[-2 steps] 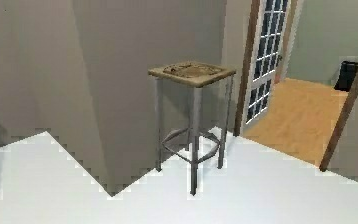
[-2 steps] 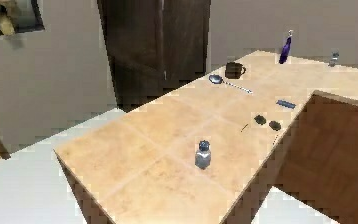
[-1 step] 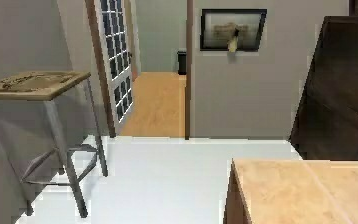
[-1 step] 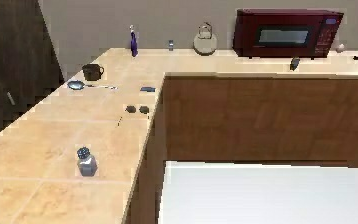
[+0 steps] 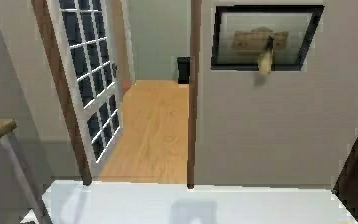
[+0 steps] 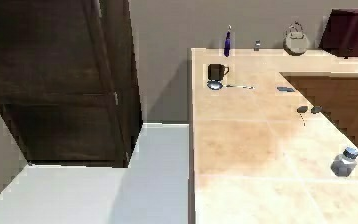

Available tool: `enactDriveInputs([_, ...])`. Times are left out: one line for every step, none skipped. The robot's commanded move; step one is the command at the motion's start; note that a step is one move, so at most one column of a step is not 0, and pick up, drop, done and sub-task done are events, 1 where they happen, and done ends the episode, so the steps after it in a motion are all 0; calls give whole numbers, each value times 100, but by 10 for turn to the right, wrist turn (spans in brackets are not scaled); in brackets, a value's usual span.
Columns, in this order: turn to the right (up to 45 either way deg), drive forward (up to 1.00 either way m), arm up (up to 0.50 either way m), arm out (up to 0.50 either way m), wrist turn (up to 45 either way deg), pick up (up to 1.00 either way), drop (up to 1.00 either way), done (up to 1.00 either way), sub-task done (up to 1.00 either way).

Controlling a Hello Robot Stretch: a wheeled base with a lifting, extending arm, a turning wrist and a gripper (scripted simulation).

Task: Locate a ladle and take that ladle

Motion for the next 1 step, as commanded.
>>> enactDriveInputs([420,0,0,0,0,0,0,0,0])
